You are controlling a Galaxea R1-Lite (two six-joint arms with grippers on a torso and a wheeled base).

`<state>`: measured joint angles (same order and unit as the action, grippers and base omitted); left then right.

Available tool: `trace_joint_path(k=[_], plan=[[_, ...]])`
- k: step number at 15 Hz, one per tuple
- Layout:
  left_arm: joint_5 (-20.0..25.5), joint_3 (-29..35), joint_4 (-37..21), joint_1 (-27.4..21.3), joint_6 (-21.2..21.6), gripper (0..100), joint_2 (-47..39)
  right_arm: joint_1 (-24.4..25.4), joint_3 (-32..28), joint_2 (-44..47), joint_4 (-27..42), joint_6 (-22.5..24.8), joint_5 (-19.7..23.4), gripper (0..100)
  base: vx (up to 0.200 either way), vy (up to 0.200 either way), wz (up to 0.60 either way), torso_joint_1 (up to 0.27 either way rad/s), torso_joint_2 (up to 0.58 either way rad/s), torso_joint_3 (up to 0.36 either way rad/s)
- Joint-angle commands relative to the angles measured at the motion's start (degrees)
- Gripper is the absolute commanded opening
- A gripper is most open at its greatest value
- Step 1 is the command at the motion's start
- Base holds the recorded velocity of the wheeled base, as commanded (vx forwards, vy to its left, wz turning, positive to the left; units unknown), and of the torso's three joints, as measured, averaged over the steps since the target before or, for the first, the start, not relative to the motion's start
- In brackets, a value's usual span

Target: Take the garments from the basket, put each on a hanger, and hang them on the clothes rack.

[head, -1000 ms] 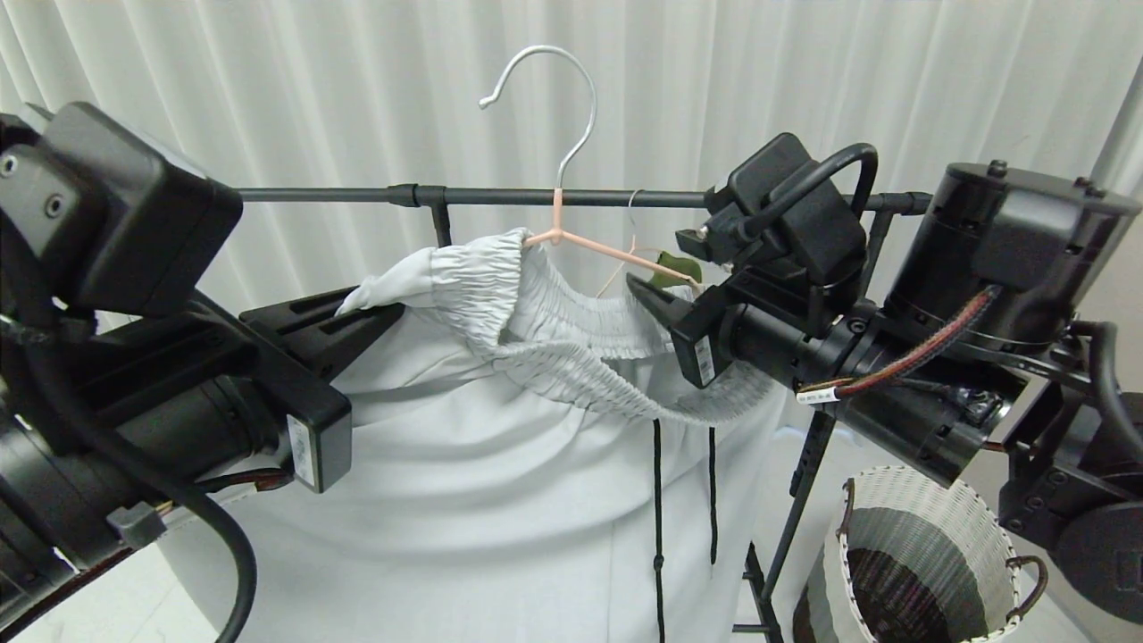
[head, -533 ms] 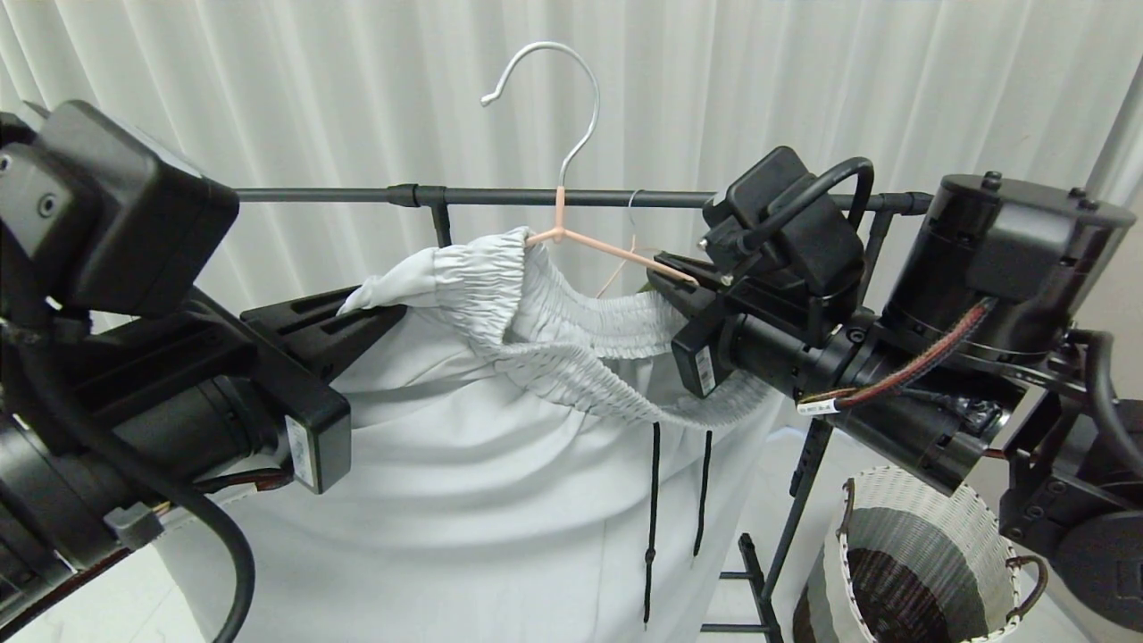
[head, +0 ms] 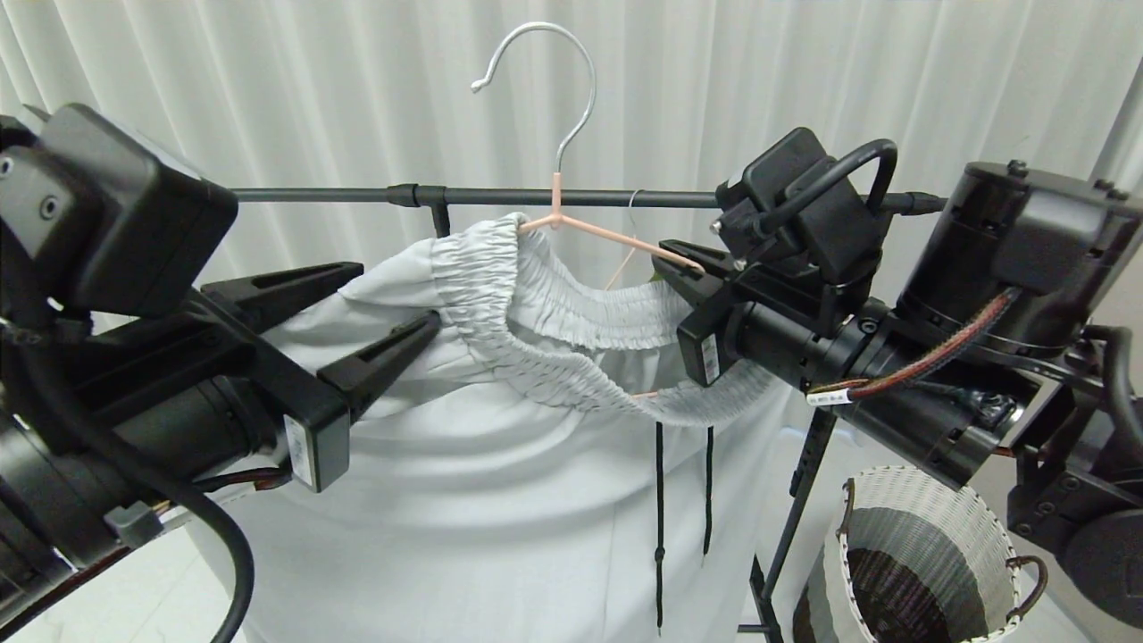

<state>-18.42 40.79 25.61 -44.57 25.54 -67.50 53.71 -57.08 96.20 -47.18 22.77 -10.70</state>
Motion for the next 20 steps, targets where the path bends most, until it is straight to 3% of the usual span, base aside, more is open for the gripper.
trace_joint_path(k=[1, 7, 10, 13, 16, 20], plan=[[-0.04, 0.08, -0.04, 1.94, -0.05, 100, 0.09, -0.36, 0.04, -0.66, -0.02, 0.08, -0.2, 0, 0.0, 0.0, 0.0, 0.0, 0.0, 0.0], [0.14, -0.27, -0.04, 3.52, -1.19, 100, 1.85, -5.9, 0.21, -1.27, -0.02, 2.63, -0.46, 0, 0.0, 0.0, 0.0, 0.0, 0.0, 0.0], [0.14, -5.11, -0.04, 3.7, -1.72, 100, 4.48, -8.71, 0.39, -2.94, -0.02, 3.86, -0.55, 0, 0.0, 0.0, 0.0, 0.0, 0.0, 0.0], [0.05, -13.02, -0.04, 6.95, -7.96, 100, 7.91, -10.38, 1.71, -6.9, 0.07, 4.21, -0.55, 0, 0.0, 0.0, 0.0, 0.0, 0.0, 0.0], [0.14, -16.36, -0.04, 12.14, -13.41, 100, 7.73, -10.29, 4.78, -10.24, 0.07, 4.3, -0.46, 0, 0.0, 0.0, 0.0, 0.0, 0.0, 0.0], [0.31, -17.67, -0.04, 13.89, -14.55, 100, 4.04, -10.21, 5.48, -11.82, 0.07, 5.44, -0.2, 0, 0.0, 0.0, 0.0, 0.0, 0.0, 0.0]])
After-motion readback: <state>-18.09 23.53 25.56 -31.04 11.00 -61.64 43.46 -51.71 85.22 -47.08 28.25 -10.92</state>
